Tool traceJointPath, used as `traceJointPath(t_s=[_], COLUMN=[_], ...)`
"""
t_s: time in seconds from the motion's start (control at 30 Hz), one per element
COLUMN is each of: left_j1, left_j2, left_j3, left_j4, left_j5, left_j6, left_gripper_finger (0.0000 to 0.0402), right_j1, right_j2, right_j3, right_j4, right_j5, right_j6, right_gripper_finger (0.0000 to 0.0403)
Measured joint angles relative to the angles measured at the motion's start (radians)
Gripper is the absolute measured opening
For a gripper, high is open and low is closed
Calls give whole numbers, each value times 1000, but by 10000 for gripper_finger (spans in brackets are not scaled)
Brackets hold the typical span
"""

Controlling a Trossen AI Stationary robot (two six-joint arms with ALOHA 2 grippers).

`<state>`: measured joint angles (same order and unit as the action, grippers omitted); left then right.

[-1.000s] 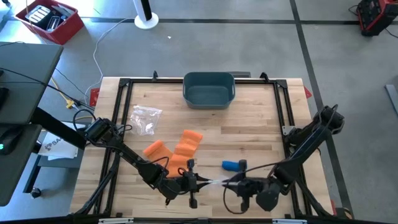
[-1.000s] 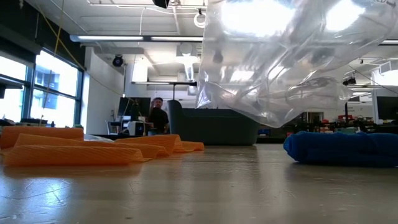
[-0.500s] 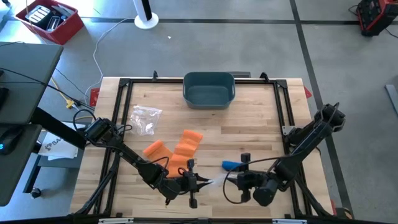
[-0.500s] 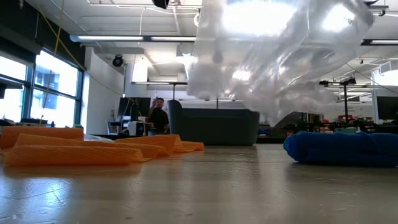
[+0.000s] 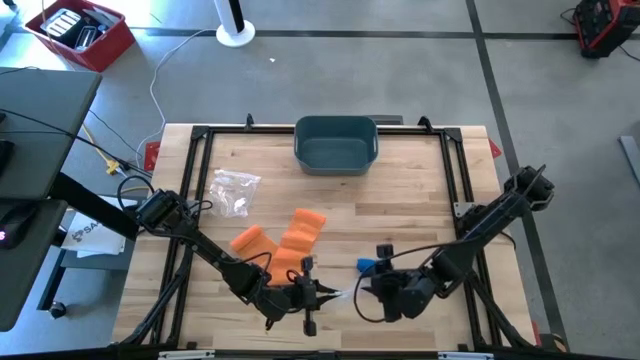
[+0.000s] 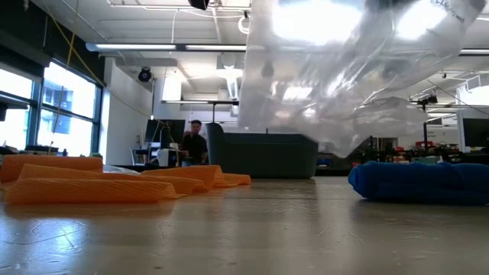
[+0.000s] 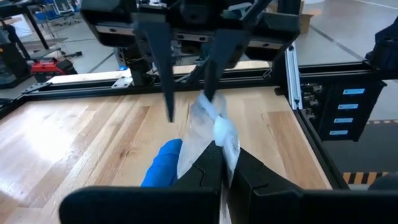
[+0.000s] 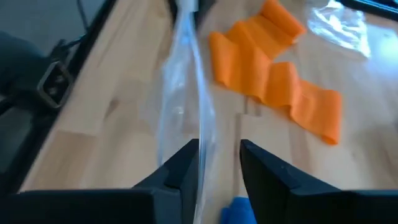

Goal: Roll bandage
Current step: Put the rolled blue bandage into the right transparent zip bag

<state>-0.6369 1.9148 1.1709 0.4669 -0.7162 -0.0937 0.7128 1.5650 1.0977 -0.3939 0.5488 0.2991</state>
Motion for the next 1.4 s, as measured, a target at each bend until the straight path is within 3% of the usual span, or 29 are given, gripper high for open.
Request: traceJointPath(t_s=[0.2, 0.27, 0.47, 0.57, 0.67, 0.77, 0.9, 1.2, 1.4], left_j1=[0, 0, 0, 0, 10, 37, 90, 155, 144], left_j2=[-11, -31, -142, -182, -180, -150, -93, -53, -54], left_j3=[0, 1, 0, 0, 0, 1, 1, 1, 63], left_j4=[-76, -175, -500, -481, -312, -128, -26, -48, -48], left_j5=[0, -9, -173, -232, -258, -207, -135, 107, 125], left_j6=[-59, -117, -375, -375, -224, -76, -29, -138, -60], left_gripper_finger=[24, 44, 93, 100, 102, 102, 102, 102, 102], right_j1=[-2, -1, -2, -2, -2, -6, -6, -6, -6], right_j2=[0, 0, 1, 1, 1, 1, 1, 1, 2], right_j3=[0, 0, 0, 0, 0, 0, 0, 0, 0], right_j4=[-47, -76, -157, -155, -146, -128, -104, -103, -102], right_j5=[47, 72, 139, 158, 177, 182, 182, 180, 163], right_j6=[35, 66, 146, 144, 138, 127, 108, 103, 104], right_gripper_finger=[14, 9, 3, 2, 2, 1, 1, 0, 0])
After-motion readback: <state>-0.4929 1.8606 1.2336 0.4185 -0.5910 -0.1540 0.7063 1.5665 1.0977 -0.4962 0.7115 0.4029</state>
